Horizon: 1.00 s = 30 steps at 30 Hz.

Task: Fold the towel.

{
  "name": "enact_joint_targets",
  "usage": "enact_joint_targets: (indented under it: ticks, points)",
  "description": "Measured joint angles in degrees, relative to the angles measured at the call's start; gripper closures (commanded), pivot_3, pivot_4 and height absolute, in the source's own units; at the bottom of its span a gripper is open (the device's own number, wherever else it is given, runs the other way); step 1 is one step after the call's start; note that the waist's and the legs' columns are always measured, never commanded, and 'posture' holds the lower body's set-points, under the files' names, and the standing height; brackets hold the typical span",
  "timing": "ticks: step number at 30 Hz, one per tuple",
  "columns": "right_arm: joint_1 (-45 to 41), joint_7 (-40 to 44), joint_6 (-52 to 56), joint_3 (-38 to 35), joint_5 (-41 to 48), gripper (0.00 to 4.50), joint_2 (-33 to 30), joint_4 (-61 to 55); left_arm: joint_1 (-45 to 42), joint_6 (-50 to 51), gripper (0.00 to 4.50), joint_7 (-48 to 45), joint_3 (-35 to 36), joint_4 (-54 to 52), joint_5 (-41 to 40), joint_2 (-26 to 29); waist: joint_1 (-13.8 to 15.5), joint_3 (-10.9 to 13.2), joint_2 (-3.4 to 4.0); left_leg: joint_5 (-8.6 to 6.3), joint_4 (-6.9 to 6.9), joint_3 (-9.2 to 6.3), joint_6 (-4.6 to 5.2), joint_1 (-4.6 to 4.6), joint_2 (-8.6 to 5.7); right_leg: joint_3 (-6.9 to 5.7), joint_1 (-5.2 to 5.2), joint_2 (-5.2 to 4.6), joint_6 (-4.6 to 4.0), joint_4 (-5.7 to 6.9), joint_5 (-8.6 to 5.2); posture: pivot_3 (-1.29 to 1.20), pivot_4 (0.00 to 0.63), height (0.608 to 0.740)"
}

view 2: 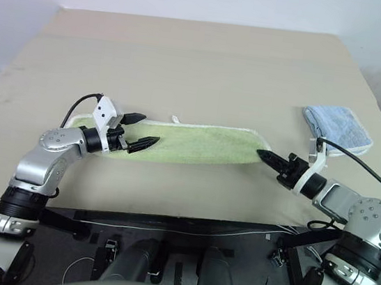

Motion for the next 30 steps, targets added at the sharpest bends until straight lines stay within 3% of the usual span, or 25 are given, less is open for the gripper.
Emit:
enact_joint_targets:
  ticks: [5, 10, 17, 25, 30]
  points:
    - [-4.91, -3.42, 0.35, 1.97, 1.13, 4.48, 1.56, -3.27, -2.15, -1.24, 0.11, -0.45, -0.05, 1.75, 0.39, -0.49, -0.04, 0.0, 0.0, 0.02, -0.04, 0.0, 0.04, -0.04, 0.0, 0.01, -0.04, 0.0, 0.02, -0.03, 0.01, 0.0, 0.15, 0.74]
    - [-7.19, -4.87, -2.27, 9.25, 0.49, 4.48, 2.85, -11.11, -2.4, -1.46, 0.11, -0.44, -0.02, 2.3, 0.42, -0.5, -0.01, 0.0, 0.0, 0.04, -0.09, 0.0, 0.07, -0.06, 0.0, 0.0, -0.07, 0.0, 0.03, -0.06, 0.01, 0.0, 0.15, 0.74]
    - [-8.93, -5.65, -3.21, 17.61, 3.41, 4.48, 9.93, -17.99, -2.0, -1.26, 0.11, -0.04, 0.49, 2.28, 0.27, -0.83, -0.09, 0.0, 0.01, 0.04, -0.12, 0.0, 0.07, -0.07, 0.0, 0.01, -0.11, 0.0, 0.03, -0.05, 0.02, 0.0, 0.15, 0.74]
    - [-11.97, -7.1, -4.49, 23.56, 3.07, 4.48, 14.44, -16.84, 0.52, -0.03, 0.11, 2.09, 3.08, -0.61, -0.14, 1.1, -0.23, 0.0, 0.01, 0.01, -0.17, 0.0, 0.0, -0.05, -0.01, 0.0, -0.14, 0.01, 0.03, -0.05, 0.02, 0.0, 0.15, 0.74]
    - [-12.84, -7.12, -7.84, 28.21, -0.67, 4.48, 17.19, -11.12, -2.16, -0.78, 0.11, 6.05, 10.2, 0.82, -1.41, 3.54, -0.97, 0.01, 0.01, 0.04, -0.17, 0.0, 0.04, -0.05, -0.03, -0.02, -0.15, 0.03, 0.04, -0.03, 0.03, 0.0, 0.15, 0.74]
